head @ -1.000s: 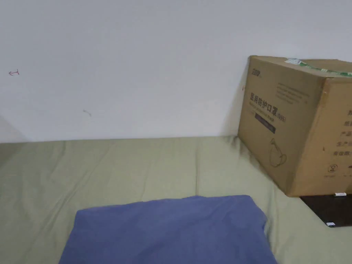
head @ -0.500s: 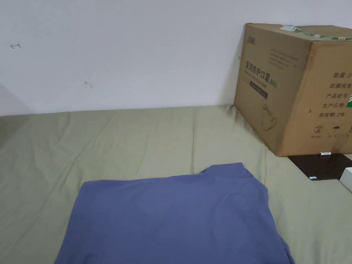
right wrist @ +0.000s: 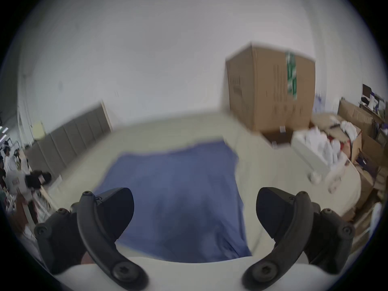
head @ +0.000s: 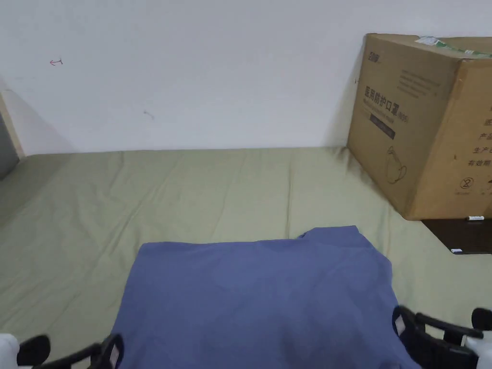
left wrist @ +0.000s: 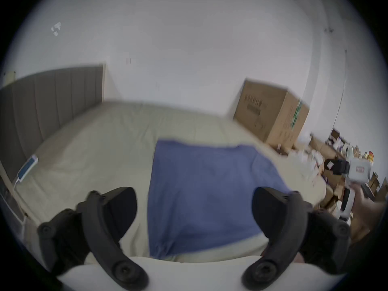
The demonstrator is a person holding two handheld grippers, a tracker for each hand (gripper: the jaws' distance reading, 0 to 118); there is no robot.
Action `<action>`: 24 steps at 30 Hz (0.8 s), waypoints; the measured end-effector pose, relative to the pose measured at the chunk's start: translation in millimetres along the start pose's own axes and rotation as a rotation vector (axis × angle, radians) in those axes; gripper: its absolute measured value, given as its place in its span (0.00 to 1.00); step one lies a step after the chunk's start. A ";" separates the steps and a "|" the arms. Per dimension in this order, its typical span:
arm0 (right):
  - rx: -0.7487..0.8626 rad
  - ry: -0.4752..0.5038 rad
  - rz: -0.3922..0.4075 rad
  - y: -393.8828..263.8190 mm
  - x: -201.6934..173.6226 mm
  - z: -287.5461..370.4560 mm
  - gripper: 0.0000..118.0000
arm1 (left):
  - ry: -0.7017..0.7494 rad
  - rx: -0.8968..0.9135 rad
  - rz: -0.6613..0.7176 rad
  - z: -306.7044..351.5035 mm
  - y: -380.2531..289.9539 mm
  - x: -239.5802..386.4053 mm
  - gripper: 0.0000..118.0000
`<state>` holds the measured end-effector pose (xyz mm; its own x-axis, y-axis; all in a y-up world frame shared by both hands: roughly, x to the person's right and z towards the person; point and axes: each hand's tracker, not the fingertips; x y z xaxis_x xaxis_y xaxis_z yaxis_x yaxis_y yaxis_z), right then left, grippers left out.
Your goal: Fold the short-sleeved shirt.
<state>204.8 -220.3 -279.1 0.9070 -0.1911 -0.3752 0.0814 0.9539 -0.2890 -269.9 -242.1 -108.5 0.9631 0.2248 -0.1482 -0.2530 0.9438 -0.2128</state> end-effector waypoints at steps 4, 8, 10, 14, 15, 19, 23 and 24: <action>0.112 0.055 -0.058 21.6 -22.8 4.0 0.00 | 0.052 0.122 -0.032 11.1 25.7 26.3 0.00; 0.064 0.053 -0.006 34.3 -23.8 1.6 0.00 | 0.130 0.004 -0.067 11.6 46.7 18.4 0.00; 0.067 0.058 -0.021 31.3 -21.6 7.1 0.00 | 0.101 -0.172 -0.028 -0.9 48.3 4.6 0.00; -0.062 0.051 -0.044 21.0 -18.8 -0.3 0.00 | 0.001 -0.750 0.101 -55.9 5.0 -39.0 0.00; -0.085 0.057 -0.045 19.9 -17.7 -3.2 0.00 | 0.037 -0.763 0.051 -62.4 -9.9 -42.6 0.01; -0.163 0.048 -0.046 10.7 -14.3 -9.6 0.00 | 0.147 -0.857 0.025 -89.9 -70.3 -62.5 0.87; -0.212 0.056 -0.061 5.8 -11.2 -14.1 0.00 | 0.220 -0.860 0.125 -106.8 -100.7 -73.1 0.94; -0.224 0.053 -0.061 4.7 -11.1 -15.6 0.00 | 0.254 -0.887 0.089 -111.4 -106.6 -74.9 0.94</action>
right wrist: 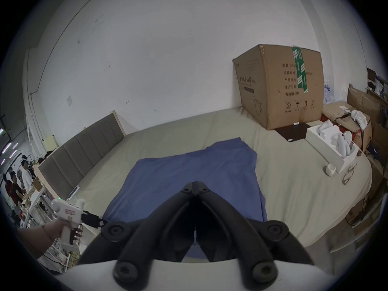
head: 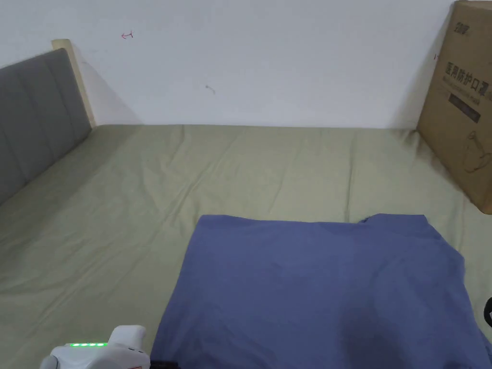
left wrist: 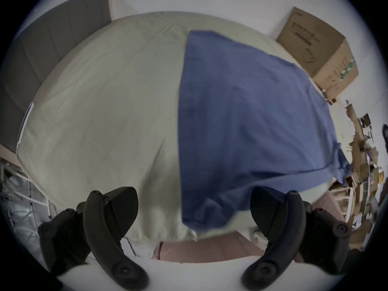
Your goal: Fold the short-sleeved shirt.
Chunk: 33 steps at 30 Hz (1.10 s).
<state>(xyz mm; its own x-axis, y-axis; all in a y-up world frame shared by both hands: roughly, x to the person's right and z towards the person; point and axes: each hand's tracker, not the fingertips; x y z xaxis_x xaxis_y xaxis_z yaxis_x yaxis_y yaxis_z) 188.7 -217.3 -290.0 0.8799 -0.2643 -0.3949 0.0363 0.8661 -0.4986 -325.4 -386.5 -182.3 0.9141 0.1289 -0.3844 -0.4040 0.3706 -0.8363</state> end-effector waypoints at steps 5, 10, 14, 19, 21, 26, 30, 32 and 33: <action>-0.059 -0.026 -0.006 -7.1 4.6 -10.5 0.00 | 0.037 -0.013 -0.054 -23.7 -0.9 10.9 0.97; -0.098 -0.064 -0.052 -21.9 25.4 -17.4 0.00 | 0.081 0.140 -0.124 18.6 -9.4 24.3 0.31; -0.147 -0.113 -0.115 -32.9 55.6 -20.5 0.00 | -0.110 0.121 -0.074 42.0 -12.4 28.3 0.07; -0.362 -0.152 -0.071 -43.5 101.2 -39.0 0.00 | -0.078 0.192 -0.101 70.9 -7.0 36.1 0.07; -0.449 -0.155 -0.104 -52.4 117.0 -47.1 0.07 | -0.081 0.215 -0.107 77.2 -5.2 38.9 0.07; -0.590 -0.206 -0.107 -87.5 138.9 -57.3 0.99 | -0.091 0.222 -0.090 71.5 3.1 29.1 0.07; -0.765 -0.269 -0.016 -96.1 126.7 -59.1 0.97 | -0.072 0.211 -0.095 66.6 3.0 27.8 0.07; -0.789 -0.252 0.035 -104.9 139.0 -74.3 0.62 | -0.059 0.196 -0.099 62.4 3.5 25.6 0.07; -0.778 -0.219 0.046 -105.2 137.2 -73.6 0.35 | -0.056 0.191 -0.098 60.6 4.0 24.2 0.07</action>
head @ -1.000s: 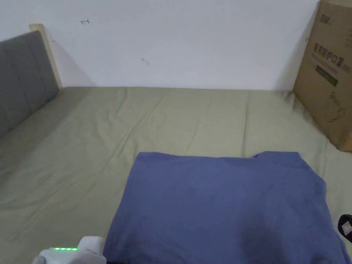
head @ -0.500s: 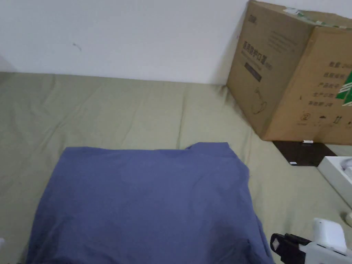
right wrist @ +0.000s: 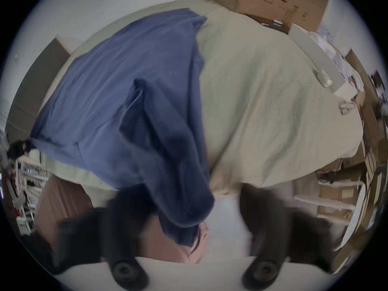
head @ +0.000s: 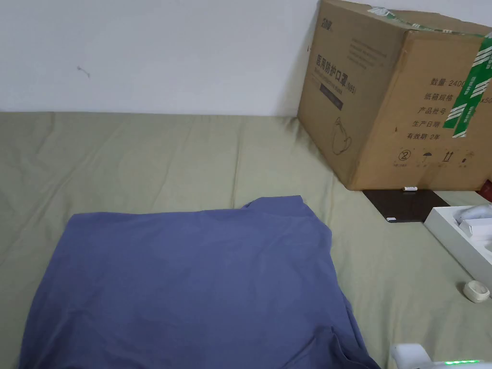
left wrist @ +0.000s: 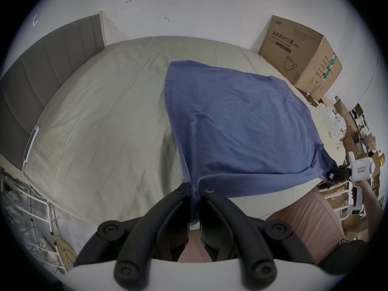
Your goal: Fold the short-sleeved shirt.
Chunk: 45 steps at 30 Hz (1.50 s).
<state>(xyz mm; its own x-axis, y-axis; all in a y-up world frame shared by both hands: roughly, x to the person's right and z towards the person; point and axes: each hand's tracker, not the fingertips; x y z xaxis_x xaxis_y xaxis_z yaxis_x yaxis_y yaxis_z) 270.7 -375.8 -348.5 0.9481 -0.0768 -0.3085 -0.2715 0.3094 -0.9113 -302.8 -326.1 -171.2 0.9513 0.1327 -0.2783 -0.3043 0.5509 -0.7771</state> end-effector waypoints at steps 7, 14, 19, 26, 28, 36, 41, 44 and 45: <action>0.052 0.048 -0.018 -5.0 -2.5 29.5 0.07 | -0.007 -0.008 0.013 7.6 -6.7 -0.8 0.07; 0.137 0.069 -0.028 -17.8 7.7 86.3 0.07 | -0.037 0.016 0.021 31.9 -12.3 -2.5 0.07; 0.150 0.066 -0.032 -34.2 7.6 113.6 0.06 | -0.059 -0.013 0.021 47.2 -26.2 5.0 0.07; 0.135 0.086 -0.052 -11.6 8.7 135.6 0.06 | -0.085 -0.056 0.014 50.4 -11.0 -1.9 0.07; 0.130 0.083 -0.035 16.0 8.4 138.1 0.06 | -0.097 -0.064 0.036 43.3 7.2 -7.5 0.07; 0.074 0.049 0.022 181.1 -9.5 91.5 0.06 | -0.172 -0.178 0.176 -26.8 113.7 -25.2 0.07; 0.003 0.024 -0.073 245.7 -20.1 19.5 0.07 | -0.153 -0.255 0.203 -96.1 149.3 -45.1 0.09; 0.004 0.008 -0.145 256.3 -24.2 -15.4 0.07 | -0.134 -0.248 0.226 -116.6 150.9 -47.8 0.15; 0.019 -0.013 -0.159 255.6 -26.3 -19.0 0.08 | -0.108 -0.240 0.230 -117.1 148.5 -45.7 0.28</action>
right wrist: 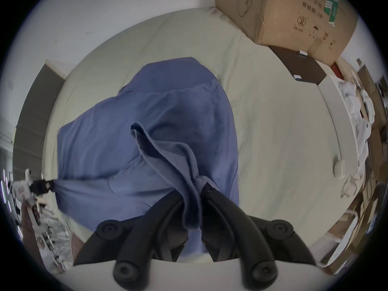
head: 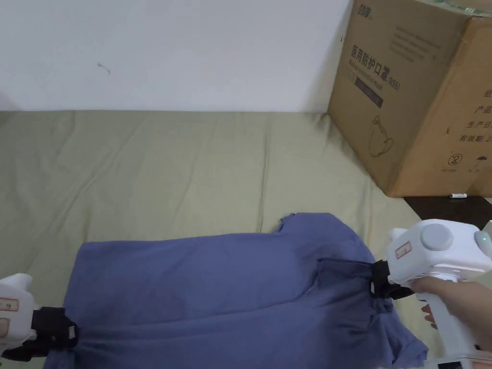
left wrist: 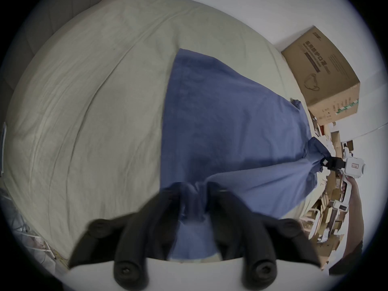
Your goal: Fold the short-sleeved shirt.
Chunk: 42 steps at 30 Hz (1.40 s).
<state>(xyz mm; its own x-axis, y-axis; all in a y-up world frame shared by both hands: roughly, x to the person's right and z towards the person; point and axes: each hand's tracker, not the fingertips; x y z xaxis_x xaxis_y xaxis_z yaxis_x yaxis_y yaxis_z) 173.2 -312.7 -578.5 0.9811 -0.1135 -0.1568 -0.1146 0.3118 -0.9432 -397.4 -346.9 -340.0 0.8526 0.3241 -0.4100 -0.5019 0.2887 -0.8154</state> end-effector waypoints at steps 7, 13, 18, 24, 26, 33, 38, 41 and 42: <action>0.258 -0.028 -0.019 -21.7 12.2 24.5 1.00 | 0.044 0.174 -0.031 24.6 -18.8 6.2 0.98; 0.568 0.043 0.003 -90.5 14.0 96.7 0.99 | -0.042 0.515 -0.164 83.8 -70.9 32.8 0.98; 0.981 0.212 0.041 -186.1 4.2 146.1 0.48 | -0.013 0.904 -0.295 128.1 -158.2 57.3 0.30; 1.010 0.304 -0.086 -232.3 -17.6 156.5 0.03 | -0.016 0.984 -0.301 156.9 -212.4 68.3 0.01; 0.944 0.286 -0.019 -227.7 -19.7 158.3 0.03 | 0.004 0.888 -0.304 159.5 -201.0 62.5 0.01; 0.914 0.317 -0.043 -227.6 -20.6 164.5 0.03 | -0.034 0.220 -0.106 76.9 -125.0 9.5 0.01; 0.870 0.309 -0.031 -227.4 -20.2 164.1 0.03 | 0.138 0.119 -0.148 24.3 -113.9 -2.3 1.00; 0.839 0.303 -0.032 -228.4 -19.0 161.3 0.03 | 0.159 0.134 -0.113 -0.3 -113.2 -7.4 0.95; 0.830 0.301 -0.032 -228.3 -19.1 160.0 0.03 | 0.148 0.112 -0.110 -10.6 -112.4 -9.0 0.95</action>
<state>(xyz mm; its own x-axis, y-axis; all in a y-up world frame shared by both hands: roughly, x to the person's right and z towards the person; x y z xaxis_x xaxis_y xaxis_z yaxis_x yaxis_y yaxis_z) 205.6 -230.8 -313.3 0.8858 -0.3410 -0.3147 0.1770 0.8753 -0.4501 -347.1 -391.8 -248.9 0.9110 0.1520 -0.3834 -0.4109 0.4162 -0.8111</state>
